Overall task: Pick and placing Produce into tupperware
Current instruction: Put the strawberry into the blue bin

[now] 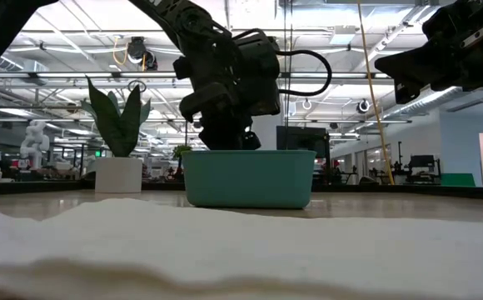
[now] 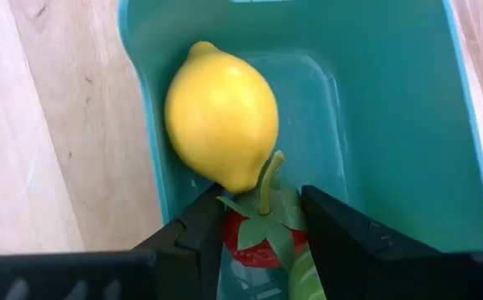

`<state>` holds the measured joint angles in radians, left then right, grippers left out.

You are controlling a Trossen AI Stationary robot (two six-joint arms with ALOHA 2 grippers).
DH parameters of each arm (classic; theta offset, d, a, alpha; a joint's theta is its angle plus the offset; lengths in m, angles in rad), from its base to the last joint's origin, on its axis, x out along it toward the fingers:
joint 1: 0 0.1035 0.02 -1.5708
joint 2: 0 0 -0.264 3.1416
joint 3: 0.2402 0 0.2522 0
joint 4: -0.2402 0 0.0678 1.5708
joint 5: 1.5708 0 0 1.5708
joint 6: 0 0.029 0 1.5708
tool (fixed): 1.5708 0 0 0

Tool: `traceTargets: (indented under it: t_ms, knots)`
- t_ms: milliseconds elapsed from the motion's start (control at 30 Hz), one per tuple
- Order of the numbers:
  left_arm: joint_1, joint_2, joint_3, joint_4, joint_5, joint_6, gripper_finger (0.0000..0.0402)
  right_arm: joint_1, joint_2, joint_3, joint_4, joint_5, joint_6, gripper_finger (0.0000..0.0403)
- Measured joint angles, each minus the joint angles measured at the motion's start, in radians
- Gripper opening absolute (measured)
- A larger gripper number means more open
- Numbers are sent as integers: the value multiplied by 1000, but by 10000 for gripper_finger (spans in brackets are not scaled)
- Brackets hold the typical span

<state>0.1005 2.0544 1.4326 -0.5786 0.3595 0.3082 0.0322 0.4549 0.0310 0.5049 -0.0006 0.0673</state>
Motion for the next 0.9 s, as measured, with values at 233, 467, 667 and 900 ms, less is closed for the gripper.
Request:
traceTargets:
  t_ms: [233, 467, 667, 900]
  knots:
    - [-2, 0, 0, -24, -85, 3, 145, 0, 0, 0, 0, 0, 0, 0]
    - [-7, 0, 0, -23, -81, 27, 145, 0, 0, 0, 0, 0, 0, 0]
    - [-11, 0, 0, -22, -81, 29, 145, 0, 0, 0, 0, 0, 0, 0]
    - [-10, 0, 0, -22, -81, 19, 145, 0, 0, 0, 0, 0, 1, 0]
